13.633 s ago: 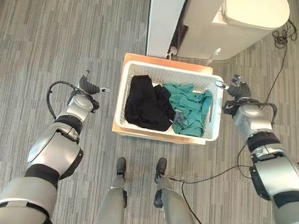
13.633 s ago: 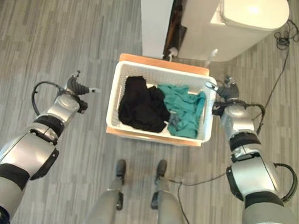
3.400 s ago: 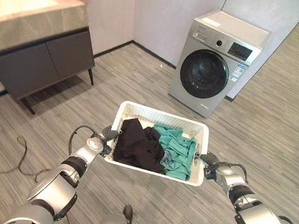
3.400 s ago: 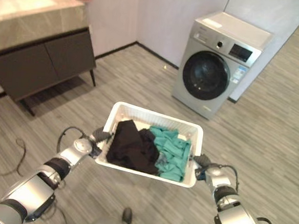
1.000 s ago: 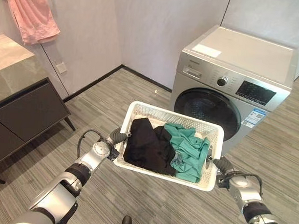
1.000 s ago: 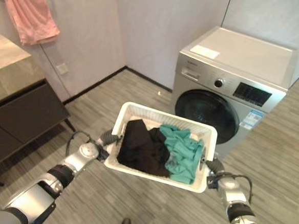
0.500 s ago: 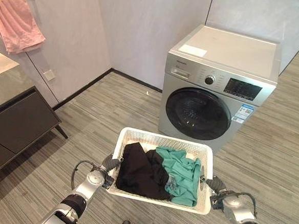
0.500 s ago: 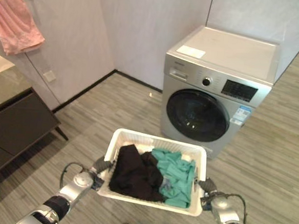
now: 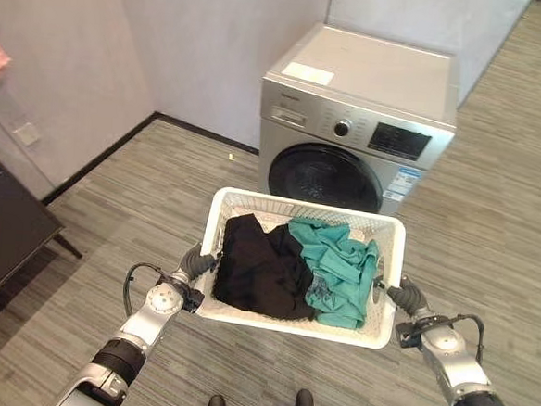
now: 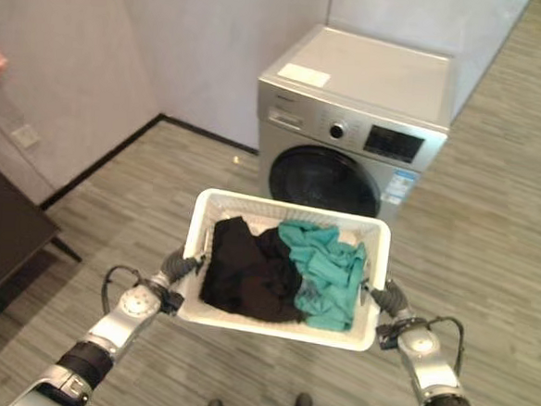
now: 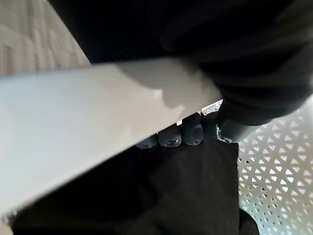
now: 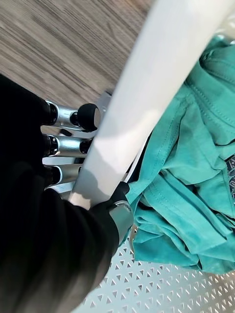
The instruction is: Grab the laundry basket,head to the washer,open it,put in the laundry and shut it.
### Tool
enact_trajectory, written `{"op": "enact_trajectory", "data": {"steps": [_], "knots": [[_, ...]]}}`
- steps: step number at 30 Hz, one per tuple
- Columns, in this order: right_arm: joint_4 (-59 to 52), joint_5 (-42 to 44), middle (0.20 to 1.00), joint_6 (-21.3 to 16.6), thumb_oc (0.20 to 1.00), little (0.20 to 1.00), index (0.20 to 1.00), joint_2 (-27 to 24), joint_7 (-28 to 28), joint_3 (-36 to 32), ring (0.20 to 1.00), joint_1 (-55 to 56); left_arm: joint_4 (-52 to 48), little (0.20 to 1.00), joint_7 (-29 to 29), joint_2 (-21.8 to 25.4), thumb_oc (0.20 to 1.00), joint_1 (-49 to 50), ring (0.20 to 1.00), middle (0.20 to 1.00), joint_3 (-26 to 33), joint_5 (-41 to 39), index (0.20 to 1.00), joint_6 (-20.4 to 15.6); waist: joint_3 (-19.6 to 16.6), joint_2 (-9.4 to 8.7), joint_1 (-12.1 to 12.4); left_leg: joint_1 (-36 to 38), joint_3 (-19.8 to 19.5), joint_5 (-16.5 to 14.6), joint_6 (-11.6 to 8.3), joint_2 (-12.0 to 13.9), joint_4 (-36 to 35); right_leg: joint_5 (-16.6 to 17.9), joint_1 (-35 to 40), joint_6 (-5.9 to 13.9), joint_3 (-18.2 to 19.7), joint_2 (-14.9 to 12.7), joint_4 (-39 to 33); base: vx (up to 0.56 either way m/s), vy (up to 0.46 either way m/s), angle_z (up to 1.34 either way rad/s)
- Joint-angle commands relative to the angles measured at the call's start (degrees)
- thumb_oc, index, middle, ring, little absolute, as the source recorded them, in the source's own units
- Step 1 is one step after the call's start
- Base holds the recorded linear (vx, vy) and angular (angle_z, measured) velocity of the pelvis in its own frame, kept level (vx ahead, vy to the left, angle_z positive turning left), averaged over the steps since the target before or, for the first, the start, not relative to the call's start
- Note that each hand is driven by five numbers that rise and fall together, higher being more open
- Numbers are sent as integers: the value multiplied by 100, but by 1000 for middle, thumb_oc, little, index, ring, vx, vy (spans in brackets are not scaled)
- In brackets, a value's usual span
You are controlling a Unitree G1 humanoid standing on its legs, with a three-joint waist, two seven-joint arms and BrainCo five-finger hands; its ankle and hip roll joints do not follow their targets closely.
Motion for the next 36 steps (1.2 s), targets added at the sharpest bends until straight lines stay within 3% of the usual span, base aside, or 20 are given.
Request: {"op": "enact_trajectory", "data": {"steps": [1, 4, 5, 7, 9, 10, 12, 19, 21, 22, 24, 25, 26, 29, 30, 32, 33, 34, 35, 36], "knots": [[57, 101, 200, -123, 200, 200, 200, -1114, -3, -1016, 200, -323, 267, 200, 264, 656, 200, -852, 200, 200, 665, -257, 200, -311, -227, 108, 28, -211, 132, -1088, 327, 3, 1023, -592, -320, 333, -333, -784, 1089, 16, 111, -13], [128, 72, 200, -108, 200, 200, 200, -1268, -52, -950, 200, -522, 357, 200, 261, 629, 200, -1353, 200, 200, 390, -169, 200, -257, -42, 166, -102, -85, -41, -1108, 468, -64, 1000, -636, -778, 242, -277, -611, 2315, 33, 153, 5], [197, 143, 200, -127, 200, 200, 200, -1288, -54, -779, 200, -765, 384, 200, 272, 678, 200, -1496, 200, 200, 308, -187, 200, -256, -26, 222, -78, 123, -44, -1256, 487, -109, 925, -592, -1017, 288, -592, -742, 2609, 57, 111, 14], [251, 177, 200, -98, 200, 200, 200, -1300, -30, -661, 200, -920, 415, 200, 269, 685, 200, -1557, 200, 200, 295, -225, 200, -255, 0, 209, -130, 217, 42, -1209, 509, -151, 852, -457, -1138, 227, -772, -793, 2472, 117, 24, -24], [215, 248, 200, -49, 200, 200, 200, -1330, 4, -443, 200, -1207, 523, 200, 309, 739, 200, -1719, 200, 200, 308, -330, 200, -261, 52, 227, -228, 420, 43, -1234, 413, -199, 680, -279, -1324, 281, -860, -673, 1643, 204, -44, -34], [216, 248, 200, -48, 200, 200, 200, -1330, 3, -439, 200, -1212, 525, 200, 309, 739, 200, -1720, 200, 200, 310, -330, 200, -262, 57, 232, -233, 425, 40, -1234, 411, -193, 678, -271, -1310, 280, -868, -666, 1625, 136, -69, -18], [-14, 209, 200, -72, 200, 200, 200, -1370, -16, -333, 200, -1369, 577, 200, 369, 813, 200, -1877, 200, 200, 347, -356, 200, -283, 44, 261, -242, 597, 1, -1479, 315, -142, 731, -153, -1322, 464, -1194, -739, 871, 292, -101, -1], [-462, 254, 200, -67, 200, 200, 200, -1695, 0, -489, 200, -1250, 778, 200, 469, 741, 200, -2199, 200, 200, 233, -400, 200, -350, -153, 79, -390, 740, -96, -1624, 102, 17, 1136, -97, -1125, 310, -1212, -682, 964, 258, -188, 27], [-788, 378, 200, -126, 200, 200, 200, -1864, -1, -604, 200, -1100, 692, 200, 503, 739, 200, -2129, 200, 200, 265, -478, 200, -368, -254, 117, -439, 745, -172, -1139, -195, 429, 1683, -395, -961, 56, -1277, -321, 1202, 328, -302, 7], [-788, 378, 200, -126, 200, 200, 200, -1864, -1, -604, 200, -1099, 692, 200, 504, 739, 200, -2129, 200, 200, 265, -478, 200, -368, -254, 118, -440, 745, -173, -1139, -196, 430, 1684, -395, -960, 55, -1278, -320, 1202, 300, -356, -20], [-1119, 558, 200, -199, 200, 200, 200, -2042, -12, -787, 200, -987, 484, 200, 512, 954, 200, -2040, 200, 200, 380, -509, 200, -356, -284, 58, -387, 253, -317, -230, -396, 895, 3054, -699, -521, -310, -1342, 150, 1002, 252, -375, -14], [-1120, 558, 200, -199, 200, 200, 200, -2042, -12, -787, 200, -986, 484, 200, 512, 954, 200, -2040, 200, 200, 380, -509, 200, -356, -286, 61, -390, 246, -321, -232, -397, 898, 3060, -699, -522, -310, -1346, 152, 1001, 192, -375, -19], [-1278, 631, 200, -273, 200, 200, 200, -2190, -51, -898, 200, -954, 331, 200, 557, 1096, 200, -2008, 200, 200, 500, -524, 200, -332, -211, -47, -288, -162, -536, 256, -417, 1063, 3994, -863, -270, -575, -1297, 381, 873, 168, -303, -22], [-1411, 666, 200, -297, 200, 200, 200, -2297, -126, -1016, 200, -906, 243, 200, 608, 1172, 200, -2003, 200, 200, 567, -598, 200, -359, -137, -159, -225, -515, -656, 331, -368, 1063, 4428, -973, -104, -686, -1195, 459, 816, 148, -166, -39], [-1576, 634, 200, -285, 200, 200, 200, -2347, -106, -1178, 200, -712, 175, 200, 631, 1191, 200, -2012, 200, 200, 611, -615, 200, -374, -113, -263, -179, -840, -646, 25, -292, 995, 4139, -1005, 33, -621, -1134, 395, 719, 244, -59, -33], [-1641, 593, 200, -289, 200, 200, 200, -2371, -80, -1297, 200, -613, 197, 200, 630, 1198, 200, -2032, 200, 200, 642, -545, 200, -388, -138, -322, -116, -1044, -602, -252, -275, 858, 3570, -1015, 159, -519, -1087, 330, 591, 240, 76, 2], [-1671, 572, 200, -308, 200, 200, 200, -2399, -69, -1356, 200, -589, 175, 200, 633, 1243, 200, -2026, 200, 200, 666, -495, 200, -399, -167, -322, -84, -1098, -583, -379, -287, 805, 2851, -1011, 211, -447, -1064, 294, 534, 145, 110, 3], [-1675, 572, 200, -307, 200, 200, 200, -2398, -68, -1362, 200, -583, 172, 200, 633, 1243, 200, -2026, 200, 200, 665, -493, 200, -398, -180, -347, -79, -1078, -563, -332, -275, 772, 2779, -995, 200, -441, -1058, 265, 524, 196, 186, -17], [-1615, 592, 200, -385, 200, 200, 200, -2406, -133, -1382, 200, -622, 217, 200, 658, 1270, 200, -2063, 200, 200, 635, -437, 200, -415, -195, -333, 17, -1084, -669, -207, -335, 723, 1599, -1035, 327, -358, -1024, 213, 463, 211, 166, -15], [-1517, 587, 200, -422, 200, 200, 200, -2388, -185, -1380, 200, -692, 249, 200, 688, 1305, 200, -2100, 200, 200, 620, -374, 200, -436, -205, -318, 92, -1101, -815, -38, -397, 670, 1237, -1055, 401, -322, -1013, 219, 445, 271, 209, -16]]}}
